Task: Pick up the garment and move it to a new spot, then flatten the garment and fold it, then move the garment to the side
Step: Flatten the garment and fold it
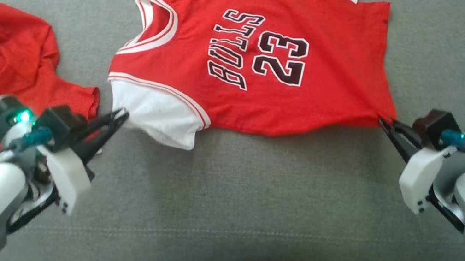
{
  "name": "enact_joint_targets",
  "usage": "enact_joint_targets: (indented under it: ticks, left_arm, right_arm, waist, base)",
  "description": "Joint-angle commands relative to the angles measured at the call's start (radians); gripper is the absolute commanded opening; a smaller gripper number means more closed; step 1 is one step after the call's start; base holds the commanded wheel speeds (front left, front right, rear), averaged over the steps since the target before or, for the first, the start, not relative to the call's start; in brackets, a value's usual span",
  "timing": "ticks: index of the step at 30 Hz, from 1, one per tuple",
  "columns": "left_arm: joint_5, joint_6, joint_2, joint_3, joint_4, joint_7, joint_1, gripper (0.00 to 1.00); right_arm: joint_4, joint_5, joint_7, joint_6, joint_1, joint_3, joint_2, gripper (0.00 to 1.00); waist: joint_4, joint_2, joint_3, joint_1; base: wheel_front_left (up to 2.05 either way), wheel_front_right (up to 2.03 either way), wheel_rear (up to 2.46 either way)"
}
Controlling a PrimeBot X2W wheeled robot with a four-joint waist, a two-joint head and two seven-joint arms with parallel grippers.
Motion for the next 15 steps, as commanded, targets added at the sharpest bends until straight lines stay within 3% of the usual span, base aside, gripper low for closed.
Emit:
enact_joint_targets:
  ticks: [1, 10, 15]
  left_arm:
    - [-0.01, 0.002, 0.056, 0.041, -0.035, 0.009, -0.032, 0.0]
    - [-0.078, 0.002, 0.113, -0.011, -0.094, 0.095, 0.034, 0.0]
    - [-0.177, 0.001, 0.165, -0.086, -0.142, 0.164, 0.065, 0.0]
  right_arm:
    - [-0.018, 0.013, -0.001, 0.006, 0.013, 0.009, -0.032, 0.0]
    - [-0.022, 0.072, 0.015, 0.006, 0.025, 0.104, -0.098, 0.0]
    - [-0.085, 0.123, 0.082, 0.006, 0.069, 0.142, -0.135, 0.0]
  waist:
    - [0.003, -0.0001, 0.0, 0.0001]
    - [0.006, -0.0001, -0.013, 0.0001]
    - [-0.002, -0.0001, -0.035, 0.0001]
  base:
    - [0.0, 0.0, 0.0]
    - [0.0, 0.0, 0.0]
    - [0.0, 0.0, 0.0]
